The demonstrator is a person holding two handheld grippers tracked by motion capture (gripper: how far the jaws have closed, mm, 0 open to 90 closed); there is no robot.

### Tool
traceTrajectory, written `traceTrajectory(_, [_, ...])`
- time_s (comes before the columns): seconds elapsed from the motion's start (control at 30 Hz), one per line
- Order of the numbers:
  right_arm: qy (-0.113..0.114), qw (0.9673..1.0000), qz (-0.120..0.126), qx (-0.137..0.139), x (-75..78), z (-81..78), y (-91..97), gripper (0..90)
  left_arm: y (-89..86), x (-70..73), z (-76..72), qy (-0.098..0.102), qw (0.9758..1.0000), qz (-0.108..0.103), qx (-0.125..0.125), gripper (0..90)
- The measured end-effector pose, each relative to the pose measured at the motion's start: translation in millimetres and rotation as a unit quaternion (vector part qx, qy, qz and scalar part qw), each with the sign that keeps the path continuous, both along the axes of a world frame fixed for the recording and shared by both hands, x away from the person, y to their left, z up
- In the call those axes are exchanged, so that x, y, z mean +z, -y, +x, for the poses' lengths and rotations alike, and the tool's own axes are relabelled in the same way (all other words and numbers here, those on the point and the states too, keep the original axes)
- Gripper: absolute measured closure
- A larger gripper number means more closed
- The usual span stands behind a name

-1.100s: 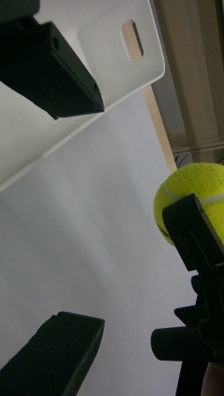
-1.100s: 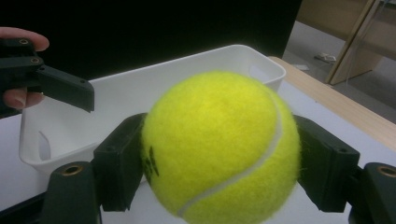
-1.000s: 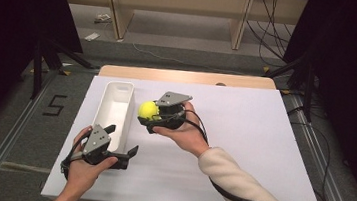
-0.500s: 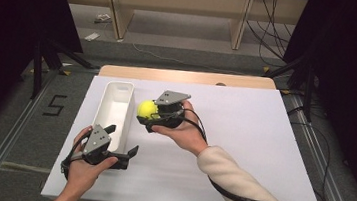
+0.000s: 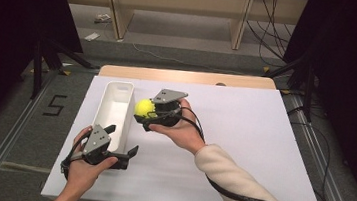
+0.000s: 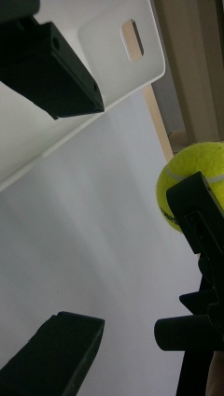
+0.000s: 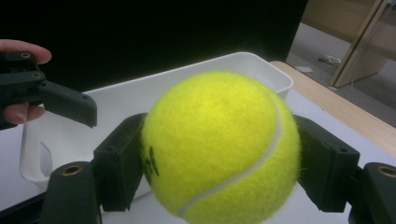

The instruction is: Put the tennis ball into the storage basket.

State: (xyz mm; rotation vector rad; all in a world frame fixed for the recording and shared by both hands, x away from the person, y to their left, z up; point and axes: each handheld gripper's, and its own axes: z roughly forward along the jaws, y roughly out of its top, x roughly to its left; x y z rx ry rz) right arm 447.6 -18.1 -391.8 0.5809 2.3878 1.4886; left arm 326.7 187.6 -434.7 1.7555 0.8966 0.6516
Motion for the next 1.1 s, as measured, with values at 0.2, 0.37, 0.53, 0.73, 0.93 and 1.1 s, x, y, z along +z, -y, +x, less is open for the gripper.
traceTrajectory(0.2, [0.002, 1.0, -0.002, 0.002, 2.3, 0.6, -2.2, 26.2, 0.3, -0.1, -0.5, -0.003, 1.0, -0.002, -0.002, 0.0])
traceTrajectory(0.37, [0.003, 1.0, -0.002, 0.004, 3.6, 1.2, -4.6, 26.2, 0.2, 0.1, -0.6, -0.003, 1.0, -0.002, -0.002, 0.0])
traceTrajectory(0.53, [0.004, 1.0, -0.001, 0.003, 3.6, 1.3, -7.1, 26.2, 0.1, 0.3, -0.6, -0.003, 1.0, -0.001, -0.002, 0.0])
traceTrajectory(0.73, [0.005, 1.0, -0.004, 0.006, 4.8, 2.6, -10.4, 26.2, 0.4, 0.3, -0.7, -0.001, 1.0, 0.001, -0.002, 0.0])
traceTrajectory(0.93, [0.004, 1.0, -0.004, 0.006, 4.9, 3.5, -12.3, 26.2, 0.4, -0.1, -0.7, -0.003, 1.0, 0.0, -0.002, 0.0])
traceTrajectory(1.1, [0.003, 1.0, -0.004, 0.007, 7.0, 4.6, -13.9, 26.2, 0.8, 0.0, -0.7, -0.003, 1.0, 0.001, -0.004, 0.0])
